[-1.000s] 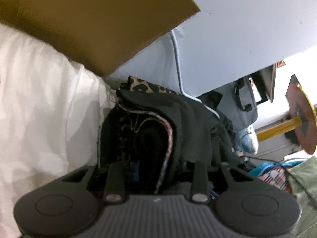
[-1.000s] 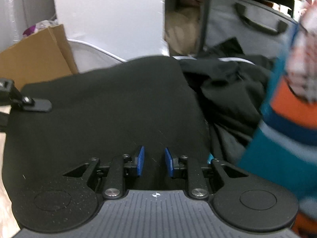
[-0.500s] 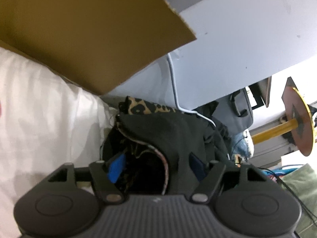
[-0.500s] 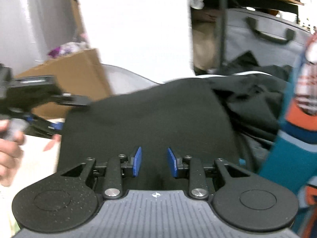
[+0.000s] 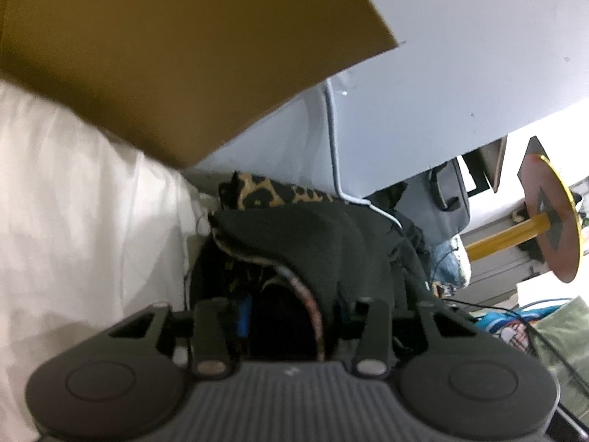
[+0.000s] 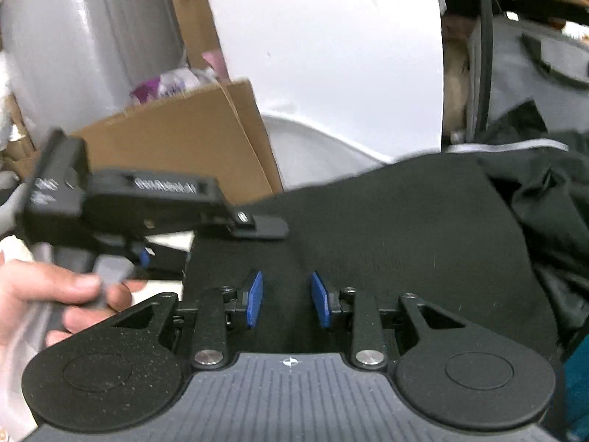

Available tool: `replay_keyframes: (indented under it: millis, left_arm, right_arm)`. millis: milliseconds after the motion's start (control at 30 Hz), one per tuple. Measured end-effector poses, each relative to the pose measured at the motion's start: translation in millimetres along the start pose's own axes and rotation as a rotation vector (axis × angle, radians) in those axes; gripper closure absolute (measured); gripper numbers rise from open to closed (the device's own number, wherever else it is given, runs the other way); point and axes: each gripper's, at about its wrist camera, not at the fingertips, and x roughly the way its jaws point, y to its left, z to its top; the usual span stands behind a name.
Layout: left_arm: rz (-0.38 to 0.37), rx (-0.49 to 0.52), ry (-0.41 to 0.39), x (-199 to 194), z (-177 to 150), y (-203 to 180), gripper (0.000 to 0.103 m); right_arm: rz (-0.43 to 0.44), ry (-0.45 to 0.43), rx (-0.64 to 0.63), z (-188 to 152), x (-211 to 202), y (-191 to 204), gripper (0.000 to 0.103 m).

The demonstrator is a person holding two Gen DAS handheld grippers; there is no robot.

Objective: Fold clothes
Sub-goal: 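Lower the shorts onto the pile and open the right tool while the left tool holds, then press the black shorts flat with the right tool while the left tool opens and releases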

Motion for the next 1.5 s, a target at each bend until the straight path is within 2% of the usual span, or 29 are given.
replay_keyframes:
  millis: [100,133,167,233,333,433,500,567,833,967,1200,1333,1500]
  left_arm:
    - [0.019,0.045,-0.021,-3.6,2.6,-5.8,0.068]
    - [0.025,0.059,-0.03,-5.2,4.2,-7.4,0.075]
    - [0.027,0.063,-0.042,-6.8,5.9,-7.7,0.077]
    - [0.037,0.045,-0.075,-12.1,12.2,-5.9,0.082]
    - [0.023,0.007,-0.065,-10.3,21.2,0.3,0.085]
    - [0.034,0.045,-0.074,-9.8,27.4,-3.3,0.09]
    - [0.024,0.027,-0.097,-12.1,32.5,-2.0,0.094]
    - [0.012,0.007,-0.131,-16.2,36.2,0.2,0.094]
    - [0.081,0.044,-0.194,-38.1,45.1,-3.9,0.1]
    - [0.117,0.063,-0.226,-49.0,49.5,-6.0,0.099]
    - [0.036,0.178,-0.104,-45.8,16.6,-45.5,0.094]
    - [0.049,0.248,-0.062,-35.0,1.7,-56.0,0.094]
    - [0.071,0.29,-0.058,-33.2,-4.1,-53.2,0.091]
  right_arm:
    - [0.006,0.008,0.018,-5.8,3.9,-3.3,0.067]
    - [0.007,0.01,0.025,-6.6,4.4,-3.8,0.067]
    - [0.009,0.013,0.031,-7.3,5.0,-4.1,0.067]
    - [0.001,0.024,0.01,-6.0,6.6,0.4,0.067]
    - [0.003,0.023,0.005,0.3,5.9,4.1,0.068]
    - [0.014,0.014,0.015,6.9,7.6,5.2,0.068]
    - [0.012,0.012,0.011,9.2,11.3,6.7,0.068]
    - [0.013,0.017,0.008,8.3,13.6,6.6,0.067]
    - [0.019,0.039,-0.006,5.0,22.9,6.2,0.066]
    - [0.02,0.04,-0.004,4.2,24.3,5.8,0.065]
    - [0.022,0.027,0.013,4.3,21.8,5.0,0.065]
    - [0.019,-0.012,0.037,3.8,12.7,1.4,0.065]
    - [-0.011,-0.043,0.067,-2.7,-6.8,-13.4,0.064]
